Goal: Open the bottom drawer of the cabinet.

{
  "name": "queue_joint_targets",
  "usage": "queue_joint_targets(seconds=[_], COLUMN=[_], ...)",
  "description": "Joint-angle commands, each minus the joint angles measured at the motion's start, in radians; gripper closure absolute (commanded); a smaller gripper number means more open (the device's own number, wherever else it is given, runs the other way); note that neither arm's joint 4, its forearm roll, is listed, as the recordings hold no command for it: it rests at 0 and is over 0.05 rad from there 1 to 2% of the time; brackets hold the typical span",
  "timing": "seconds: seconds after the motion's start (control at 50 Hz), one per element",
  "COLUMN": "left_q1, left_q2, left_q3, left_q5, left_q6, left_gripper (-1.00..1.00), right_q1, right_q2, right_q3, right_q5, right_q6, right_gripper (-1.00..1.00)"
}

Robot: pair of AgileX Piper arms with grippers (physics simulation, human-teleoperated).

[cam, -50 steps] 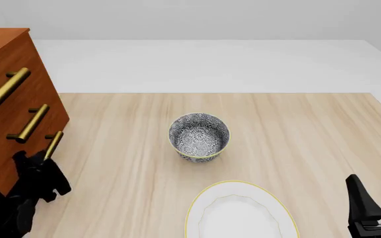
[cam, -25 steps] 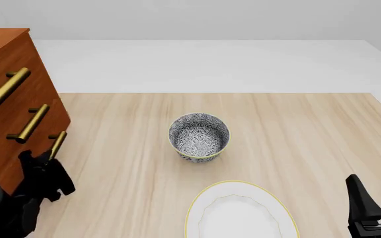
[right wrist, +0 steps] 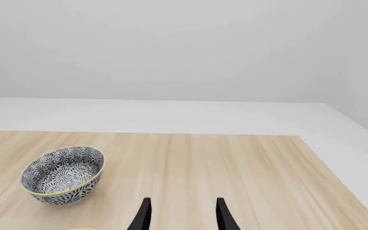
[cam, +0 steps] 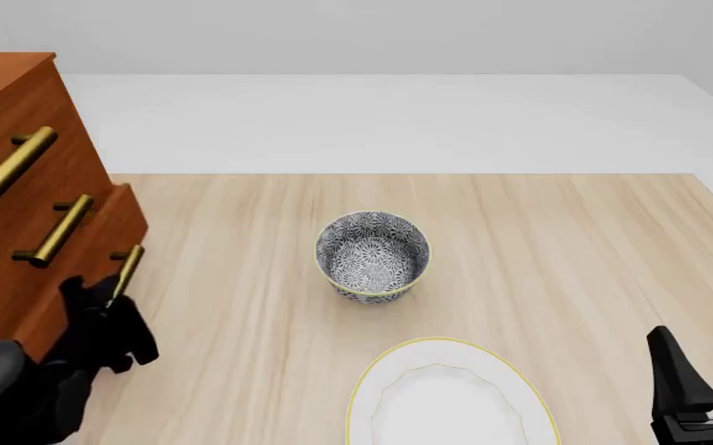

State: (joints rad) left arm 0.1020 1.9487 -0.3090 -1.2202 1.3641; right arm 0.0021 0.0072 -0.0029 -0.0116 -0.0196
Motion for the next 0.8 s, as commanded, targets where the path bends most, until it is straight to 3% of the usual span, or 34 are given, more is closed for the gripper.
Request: queue_joint_targets(seconds=[0.02,0.8], left_q1=[-0.099,-0.167], left_q2=[0.102,0.139], left_q3=[-0.092,-0.126], left_q5=[0.000,0.000], left_q6=[0.012,0.002], left_gripper=[1.00,1.00], right_q1=[0.000,0.000], right_q2=[0.000,0.000], right_q3=[0.000,0.000], right_q5=[0.000,0.000], right_q6=[0.000,0.000], right_gripper=[-1.00,-1.00])
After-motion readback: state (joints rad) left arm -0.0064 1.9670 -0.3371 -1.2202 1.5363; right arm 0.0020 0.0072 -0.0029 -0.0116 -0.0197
